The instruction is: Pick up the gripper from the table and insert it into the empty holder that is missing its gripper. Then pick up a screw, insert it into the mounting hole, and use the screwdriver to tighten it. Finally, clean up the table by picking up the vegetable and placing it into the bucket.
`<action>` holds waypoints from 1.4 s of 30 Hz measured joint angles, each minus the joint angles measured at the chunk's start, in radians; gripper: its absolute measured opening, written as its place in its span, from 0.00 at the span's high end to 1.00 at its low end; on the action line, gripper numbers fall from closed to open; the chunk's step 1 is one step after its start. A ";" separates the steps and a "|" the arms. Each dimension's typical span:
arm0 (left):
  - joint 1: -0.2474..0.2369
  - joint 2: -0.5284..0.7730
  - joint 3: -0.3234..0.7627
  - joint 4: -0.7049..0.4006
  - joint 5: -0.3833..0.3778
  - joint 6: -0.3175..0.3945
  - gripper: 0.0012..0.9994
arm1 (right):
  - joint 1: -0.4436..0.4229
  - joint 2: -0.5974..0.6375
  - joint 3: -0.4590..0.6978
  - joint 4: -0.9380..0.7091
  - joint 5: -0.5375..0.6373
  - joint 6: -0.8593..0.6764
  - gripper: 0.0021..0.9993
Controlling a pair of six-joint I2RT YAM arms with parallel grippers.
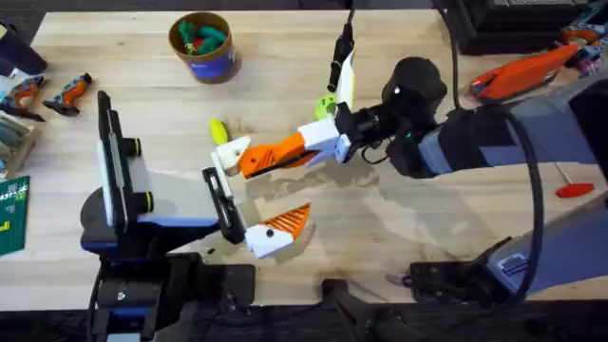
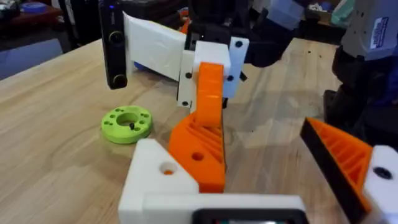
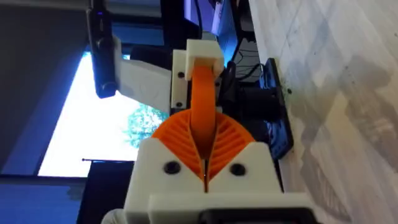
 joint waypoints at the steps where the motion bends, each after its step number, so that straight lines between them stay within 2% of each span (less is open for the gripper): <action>1: 0.000 0.000 0.000 0.000 0.000 0.000 0.01 | 0.000 0.000 0.000 0.000 0.002 0.000 0.99; 14: 0.000 0.000 0.000 0.000 -0.001 0.004 0.01 | 0.013 0.000 0.037 -0.063 0.017 0.000 0.99; 29: 0.006 0.000 0.000 0.001 -0.004 0.003 0.01 | 0.040 0.064 0.111 -0.063 0.018 -0.001 0.99; 42: 0.006 0.000 0.000 0.001 -0.011 0.003 0.01 | 0.050 0.074 0.122 -0.061 0.033 -0.003 0.99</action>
